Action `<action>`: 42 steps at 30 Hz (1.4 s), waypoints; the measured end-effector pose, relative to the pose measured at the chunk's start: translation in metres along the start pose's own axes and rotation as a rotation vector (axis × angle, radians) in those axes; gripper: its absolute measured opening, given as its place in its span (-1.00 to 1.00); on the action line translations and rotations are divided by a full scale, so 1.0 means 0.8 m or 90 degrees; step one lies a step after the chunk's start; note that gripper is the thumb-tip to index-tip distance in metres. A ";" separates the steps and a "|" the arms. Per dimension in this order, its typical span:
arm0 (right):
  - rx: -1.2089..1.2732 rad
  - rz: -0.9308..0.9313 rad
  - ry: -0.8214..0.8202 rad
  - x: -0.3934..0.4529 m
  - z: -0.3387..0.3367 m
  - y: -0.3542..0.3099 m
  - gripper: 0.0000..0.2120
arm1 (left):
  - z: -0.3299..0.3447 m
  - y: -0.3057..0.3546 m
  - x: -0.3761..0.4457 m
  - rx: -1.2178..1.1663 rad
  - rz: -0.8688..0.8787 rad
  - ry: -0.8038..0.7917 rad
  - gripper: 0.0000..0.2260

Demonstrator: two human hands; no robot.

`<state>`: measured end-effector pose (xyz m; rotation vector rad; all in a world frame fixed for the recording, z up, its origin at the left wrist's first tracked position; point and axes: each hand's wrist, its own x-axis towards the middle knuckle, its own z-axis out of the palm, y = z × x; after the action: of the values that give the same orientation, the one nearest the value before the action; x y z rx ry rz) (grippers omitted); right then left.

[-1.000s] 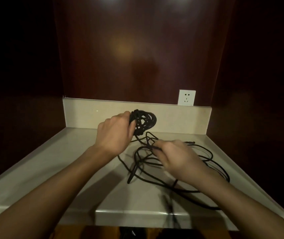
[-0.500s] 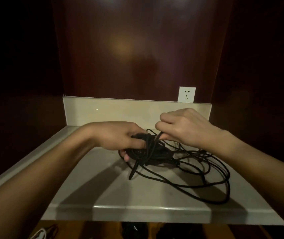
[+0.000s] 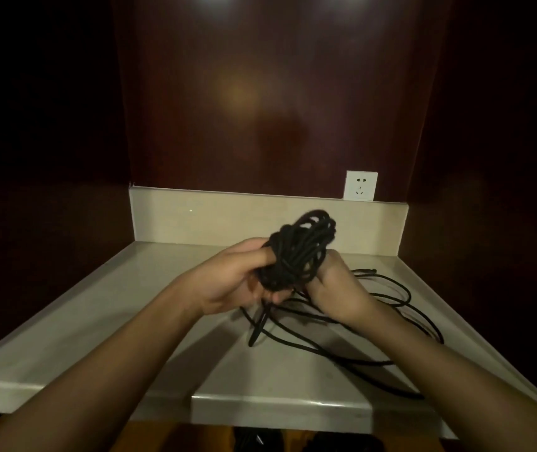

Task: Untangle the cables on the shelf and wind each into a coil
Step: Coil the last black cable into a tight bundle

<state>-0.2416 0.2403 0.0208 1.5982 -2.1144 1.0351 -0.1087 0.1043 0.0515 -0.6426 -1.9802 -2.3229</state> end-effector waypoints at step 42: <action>-0.416 -0.239 0.088 0.004 -0.077 0.014 -0.80 | -0.017 0.011 0.062 1.419 -0.129 0.305 -0.81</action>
<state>-0.2642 0.2822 0.0612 1.4438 -1.7088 0.2741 -0.1560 0.1018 0.0742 0.3212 -2.5539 0.5844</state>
